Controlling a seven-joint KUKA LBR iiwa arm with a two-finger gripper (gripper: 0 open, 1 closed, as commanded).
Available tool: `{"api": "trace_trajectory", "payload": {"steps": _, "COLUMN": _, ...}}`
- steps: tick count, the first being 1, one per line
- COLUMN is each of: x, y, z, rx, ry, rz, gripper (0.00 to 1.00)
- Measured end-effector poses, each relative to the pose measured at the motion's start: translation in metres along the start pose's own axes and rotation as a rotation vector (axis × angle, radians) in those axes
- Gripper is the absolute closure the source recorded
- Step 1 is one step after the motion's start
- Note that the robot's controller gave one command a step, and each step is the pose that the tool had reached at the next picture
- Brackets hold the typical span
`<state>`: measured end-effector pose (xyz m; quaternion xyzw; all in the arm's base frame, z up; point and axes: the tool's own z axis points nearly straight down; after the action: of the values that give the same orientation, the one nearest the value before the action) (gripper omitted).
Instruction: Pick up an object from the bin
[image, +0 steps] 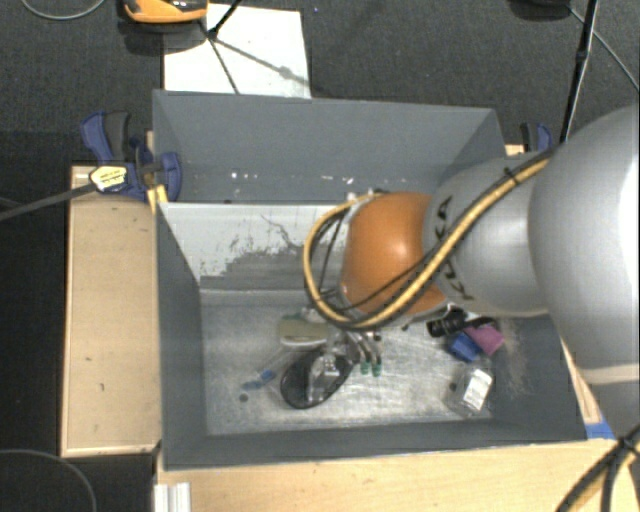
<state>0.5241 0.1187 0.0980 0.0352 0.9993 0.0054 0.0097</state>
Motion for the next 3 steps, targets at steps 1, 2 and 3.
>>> {"api": "trace_trajectory", "payload": {"steps": 1, "x": 0.001, "y": 0.0, "z": 0.001, "rx": 0.0, "ry": 0.004, "rz": 0.003, "gripper": 1.0}}
{"api": "trace_trajectory", "payload": {"steps": 2, "x": -0.001, "y": 0.005, "z": -0.152, "rx": 0.008, "ry": 0.008, "rz": -0.01, "gripper": 1.0}}
{"api": "trace_trajectory", "payload": {"steps": 3, "x": 0.0, "y": 0.004, "z": -0.148, "rx": 0.01, "ry": 0.017, "rz": -0.009, "gripper": 0.0}}
